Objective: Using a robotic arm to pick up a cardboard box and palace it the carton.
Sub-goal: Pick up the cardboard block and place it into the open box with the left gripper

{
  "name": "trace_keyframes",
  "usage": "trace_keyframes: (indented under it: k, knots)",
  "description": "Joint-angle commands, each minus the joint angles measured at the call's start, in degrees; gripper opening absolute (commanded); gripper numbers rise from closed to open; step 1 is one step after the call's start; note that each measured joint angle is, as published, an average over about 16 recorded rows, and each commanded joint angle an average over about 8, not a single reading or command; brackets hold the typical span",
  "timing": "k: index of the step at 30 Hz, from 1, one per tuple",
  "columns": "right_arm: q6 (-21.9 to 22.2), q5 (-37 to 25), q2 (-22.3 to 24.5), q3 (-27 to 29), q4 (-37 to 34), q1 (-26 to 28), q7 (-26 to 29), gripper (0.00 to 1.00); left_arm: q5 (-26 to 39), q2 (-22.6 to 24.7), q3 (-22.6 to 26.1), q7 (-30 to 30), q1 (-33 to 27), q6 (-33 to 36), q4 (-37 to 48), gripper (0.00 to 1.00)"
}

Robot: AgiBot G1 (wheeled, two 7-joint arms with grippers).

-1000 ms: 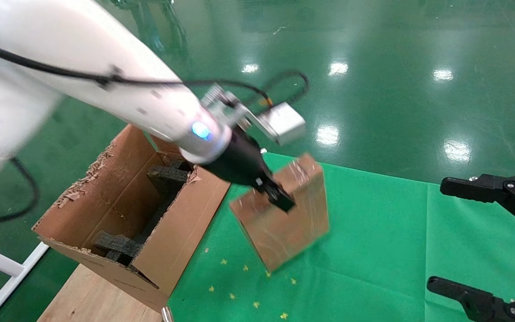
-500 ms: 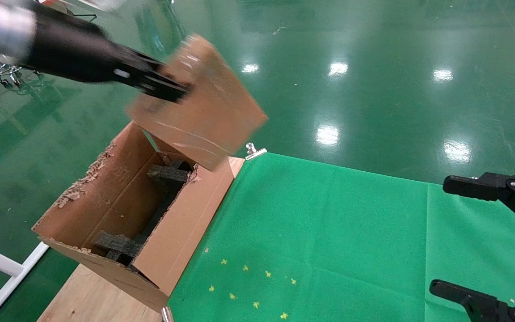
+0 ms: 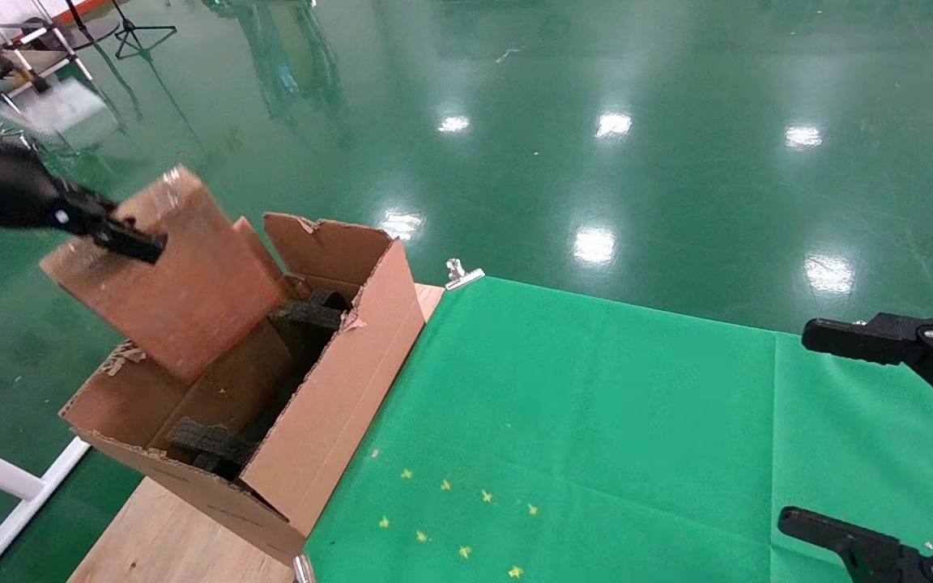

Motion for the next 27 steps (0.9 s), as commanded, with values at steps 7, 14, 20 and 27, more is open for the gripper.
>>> trace_keyframes:
  k: [7,14,20,27]
  knots:
    - [0.0,0.0,0.0,0.0,0.0,0.0,0.0,1.00,2.9,5.7,1.7,-0.4,4.7,-8.6,12.6,0.00]
    - [0.0,0.0,0.0,0.0,0.0,0.0,0.0,1.00,5.3,10.3,3.1,-3.6,7.8,-14.7,19.2,0.00]
    - [0.0,0.0,0.0,0.0,0.0,0.0,0.0,1.00,5.8,12.6,3.3,-6.9,9.1,-17.8,23.6,0.00]
    - [0.0,0.0,0.0,0.0,0.0,0.0,0.0,1.00,5.7,14.6,3.3,-8.6,11.8,-20.4,26.3,0.00]
